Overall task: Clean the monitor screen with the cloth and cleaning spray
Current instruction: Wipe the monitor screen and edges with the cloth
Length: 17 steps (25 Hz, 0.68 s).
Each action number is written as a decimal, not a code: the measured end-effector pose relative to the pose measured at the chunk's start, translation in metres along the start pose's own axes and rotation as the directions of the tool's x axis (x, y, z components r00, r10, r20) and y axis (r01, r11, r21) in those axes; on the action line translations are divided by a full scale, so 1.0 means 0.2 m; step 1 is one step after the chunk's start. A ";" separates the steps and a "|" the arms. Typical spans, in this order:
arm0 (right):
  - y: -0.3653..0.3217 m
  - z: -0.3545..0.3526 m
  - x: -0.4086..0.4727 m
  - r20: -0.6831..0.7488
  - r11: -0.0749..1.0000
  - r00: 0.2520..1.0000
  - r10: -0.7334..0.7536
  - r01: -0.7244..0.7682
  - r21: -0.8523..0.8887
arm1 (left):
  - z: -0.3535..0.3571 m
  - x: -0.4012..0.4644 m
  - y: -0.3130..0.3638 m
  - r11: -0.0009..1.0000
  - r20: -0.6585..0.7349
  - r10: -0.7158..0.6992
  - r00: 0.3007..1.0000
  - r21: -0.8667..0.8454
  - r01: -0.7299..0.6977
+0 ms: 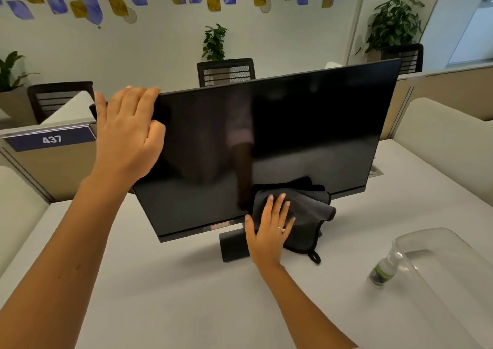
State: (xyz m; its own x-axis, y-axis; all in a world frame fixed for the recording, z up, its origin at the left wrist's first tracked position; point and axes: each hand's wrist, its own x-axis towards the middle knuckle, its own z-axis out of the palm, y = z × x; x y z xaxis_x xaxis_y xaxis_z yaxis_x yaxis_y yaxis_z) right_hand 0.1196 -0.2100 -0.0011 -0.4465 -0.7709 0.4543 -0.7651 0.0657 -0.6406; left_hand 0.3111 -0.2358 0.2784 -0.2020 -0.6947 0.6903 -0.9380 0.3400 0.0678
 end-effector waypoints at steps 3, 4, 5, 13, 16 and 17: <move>-0.05 0.01 0.10 -0.074 0.998 0.997 -0.004 -0.001 -0.066 | -0.05 -0.08 -0.21 0.999 0.000 -0.051 0.999 -0.015 0.051; -0.01 -0.03 0.18 -0.102 0.998 0.994 0.048 -0.052 -0.044 | -0.03 -0.08 -0.21 0.999 0.007 -0.040 0.999 -0.009 0.040; 0.02 -0.08 0.26 -0.136 0.995 0.987 0.091 -0.095 -0.024 | -0.01 -0.09 -0.20 0.999 0.018 -0.036 0.999 -0.021 0.037; -0.01 -0.35 0.69 -0.301 0.997 0.951 0.074 -0.062 0.049 | -0.02 -0.09 -0.20 0.999 -0.009 -0.042 0.999 -0.035 0.042; -0.18 -0.39 0.74 -0.335 0.999 0.942 0.035 -0.030 0.020 | -0.02 -0.09 -0.20 0.998 -0.014 -0.049 0.999 -0.032 0.049; -0.23 -0.39 0.75 -0.345 1.000 0.939 0.007 -0.003 0.012 | -0.02 -0.10 -0.21 0.998 -0.012 -0.047 0.999 -0.034 0.047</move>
State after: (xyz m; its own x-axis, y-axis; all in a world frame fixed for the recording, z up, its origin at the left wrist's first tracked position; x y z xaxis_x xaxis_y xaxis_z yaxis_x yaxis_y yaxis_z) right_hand 0.0520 -0.2786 0.1456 -0.5841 -0.5049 0.6355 -0.7582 0.0600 -0.6492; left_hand 0.3546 -0.2346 0.2647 -0.1538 -0.7022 0.6952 -0.9362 0.3285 0.1247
